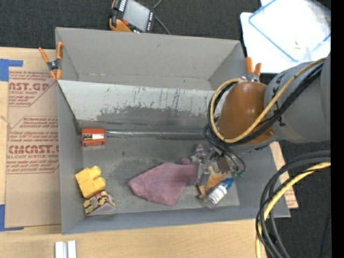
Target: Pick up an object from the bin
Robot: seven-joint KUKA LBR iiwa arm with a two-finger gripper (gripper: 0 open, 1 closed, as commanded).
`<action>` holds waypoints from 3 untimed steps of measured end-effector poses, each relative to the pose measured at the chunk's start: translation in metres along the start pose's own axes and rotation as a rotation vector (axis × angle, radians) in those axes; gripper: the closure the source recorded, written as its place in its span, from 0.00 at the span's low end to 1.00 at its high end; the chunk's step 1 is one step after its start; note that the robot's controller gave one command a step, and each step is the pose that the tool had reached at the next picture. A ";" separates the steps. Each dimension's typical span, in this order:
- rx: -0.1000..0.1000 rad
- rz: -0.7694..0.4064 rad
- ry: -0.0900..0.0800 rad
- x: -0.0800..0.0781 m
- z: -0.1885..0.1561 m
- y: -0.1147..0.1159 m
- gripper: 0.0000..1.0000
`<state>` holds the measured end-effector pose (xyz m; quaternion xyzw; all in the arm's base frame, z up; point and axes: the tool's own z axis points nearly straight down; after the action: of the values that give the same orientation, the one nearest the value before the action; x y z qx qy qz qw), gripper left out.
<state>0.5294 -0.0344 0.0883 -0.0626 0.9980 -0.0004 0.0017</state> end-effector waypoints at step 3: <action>-0.001 -0.079 0.002 0.013 -0.094 0.019 1.00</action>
Offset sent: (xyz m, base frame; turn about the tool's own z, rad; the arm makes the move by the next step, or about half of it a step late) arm 0.0158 -0.0085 -0.0183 -0.1258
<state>0.5133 -0.0173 0.1828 -0.1019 0.9948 0.0000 0.0007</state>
